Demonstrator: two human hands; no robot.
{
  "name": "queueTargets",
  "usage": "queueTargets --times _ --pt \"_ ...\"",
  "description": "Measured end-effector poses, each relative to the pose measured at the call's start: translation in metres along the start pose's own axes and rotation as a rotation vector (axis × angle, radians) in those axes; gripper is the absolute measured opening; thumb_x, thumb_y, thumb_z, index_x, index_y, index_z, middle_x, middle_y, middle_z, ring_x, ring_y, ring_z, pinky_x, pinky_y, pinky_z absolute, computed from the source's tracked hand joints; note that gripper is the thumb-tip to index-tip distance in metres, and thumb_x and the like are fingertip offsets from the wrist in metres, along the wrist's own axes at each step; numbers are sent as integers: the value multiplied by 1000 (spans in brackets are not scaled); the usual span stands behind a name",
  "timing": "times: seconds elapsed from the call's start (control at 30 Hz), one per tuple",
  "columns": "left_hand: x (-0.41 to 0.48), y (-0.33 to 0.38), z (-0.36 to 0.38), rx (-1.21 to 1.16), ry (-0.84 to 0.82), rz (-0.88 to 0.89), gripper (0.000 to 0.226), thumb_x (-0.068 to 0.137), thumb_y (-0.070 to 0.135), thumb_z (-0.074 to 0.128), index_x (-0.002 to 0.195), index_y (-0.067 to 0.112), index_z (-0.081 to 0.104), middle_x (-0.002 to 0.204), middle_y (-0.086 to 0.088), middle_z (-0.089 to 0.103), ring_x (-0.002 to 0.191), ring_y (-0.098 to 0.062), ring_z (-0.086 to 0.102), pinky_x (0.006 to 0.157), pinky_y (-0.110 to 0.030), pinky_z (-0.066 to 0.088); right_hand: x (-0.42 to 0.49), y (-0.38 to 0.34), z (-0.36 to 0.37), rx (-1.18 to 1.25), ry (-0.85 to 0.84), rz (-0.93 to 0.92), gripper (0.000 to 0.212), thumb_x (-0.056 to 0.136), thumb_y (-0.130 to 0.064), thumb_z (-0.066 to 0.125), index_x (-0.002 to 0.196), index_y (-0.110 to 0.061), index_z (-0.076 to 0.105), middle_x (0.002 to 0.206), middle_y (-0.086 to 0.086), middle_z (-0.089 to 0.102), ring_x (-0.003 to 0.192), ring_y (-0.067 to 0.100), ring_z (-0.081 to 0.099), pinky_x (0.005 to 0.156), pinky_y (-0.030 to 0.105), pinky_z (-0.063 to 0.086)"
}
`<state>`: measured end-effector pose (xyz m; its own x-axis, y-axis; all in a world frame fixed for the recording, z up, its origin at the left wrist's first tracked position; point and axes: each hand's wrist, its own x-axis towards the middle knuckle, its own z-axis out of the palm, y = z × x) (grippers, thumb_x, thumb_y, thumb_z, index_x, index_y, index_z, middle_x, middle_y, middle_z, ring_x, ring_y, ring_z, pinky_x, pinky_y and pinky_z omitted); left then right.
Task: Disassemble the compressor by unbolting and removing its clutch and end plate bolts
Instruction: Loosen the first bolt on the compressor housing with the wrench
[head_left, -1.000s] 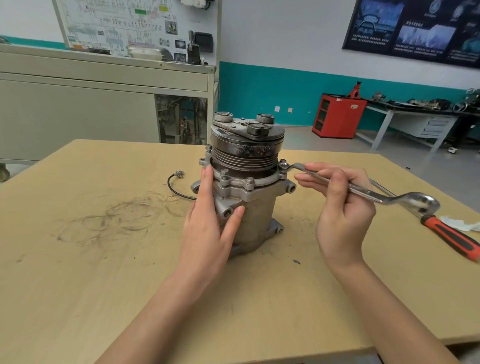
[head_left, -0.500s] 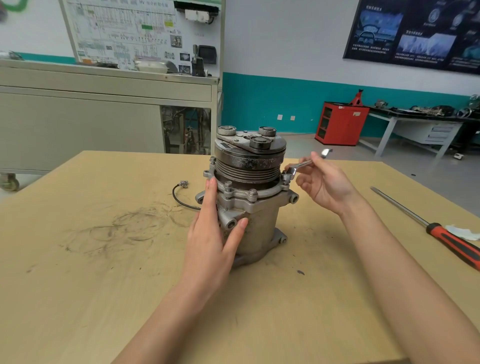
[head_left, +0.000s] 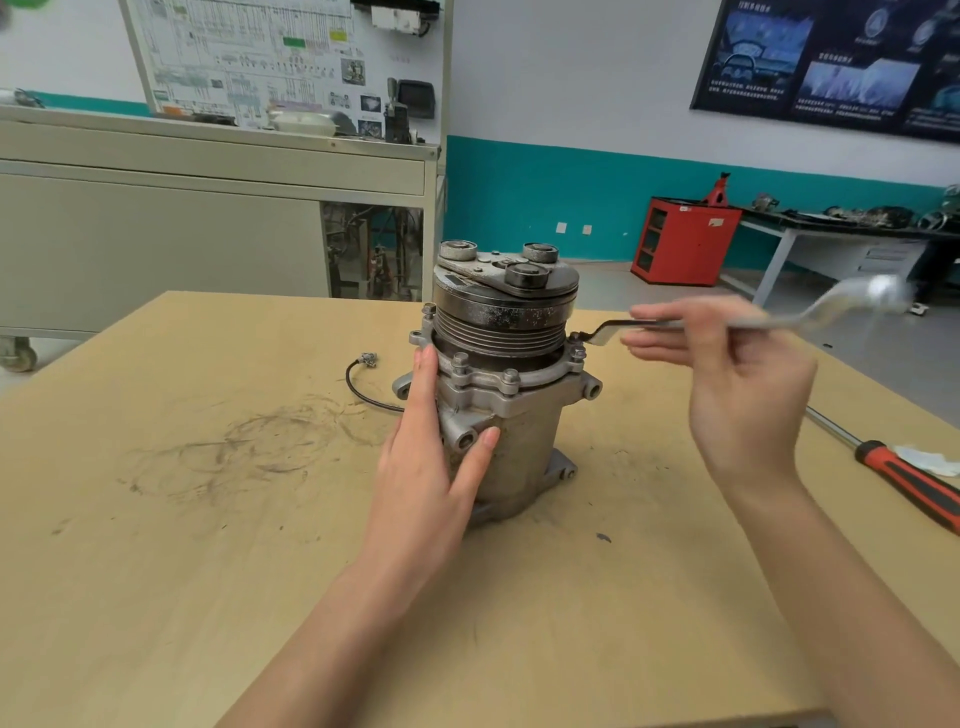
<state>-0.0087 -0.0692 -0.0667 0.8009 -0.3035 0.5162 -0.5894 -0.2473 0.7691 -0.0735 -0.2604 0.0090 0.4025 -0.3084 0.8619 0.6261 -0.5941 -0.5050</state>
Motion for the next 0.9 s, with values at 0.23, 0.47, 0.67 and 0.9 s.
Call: queueTargets --times 0.23,0.47,0.67,0.9 --pt "-1 -1 0 10 4 14 73 81 63 40 133 66 -11 157 21 22 133 15 21 117 -38 27 -29 3 0 -22 -93 -139 20 98 -32 49 105 -18 62 109 7 66 97 32 67 79 56 54" --pt "0 -1 1 -1 16 26 74 81 63 40 136 63 -9 157 20 23 141 6 23 117 -42 28 -32 -5 2 -150 -170 -163 36 97 -35 47 103 -3 64 105 12 67 99 23 67 83 43 55" --pt "0 -2 1 -16 12 19 75 80 64 39 138 63 -9 158 20 21 142 4 22 117 -42 28 -29 -4 10 3 -76 -51 21 100 -23 42 98 -14 60 96 5 70 84 22 71 73 32 57" --pt "-1 -1 2 -20 15 15 73 79 67 37 134 66 -11 158 21 18 142 8 18 118 -40 26 21 49 -1 823 -24 755 19 102 -13 29 101 -12 48 80 10 71 59 17 66 54 20 54"
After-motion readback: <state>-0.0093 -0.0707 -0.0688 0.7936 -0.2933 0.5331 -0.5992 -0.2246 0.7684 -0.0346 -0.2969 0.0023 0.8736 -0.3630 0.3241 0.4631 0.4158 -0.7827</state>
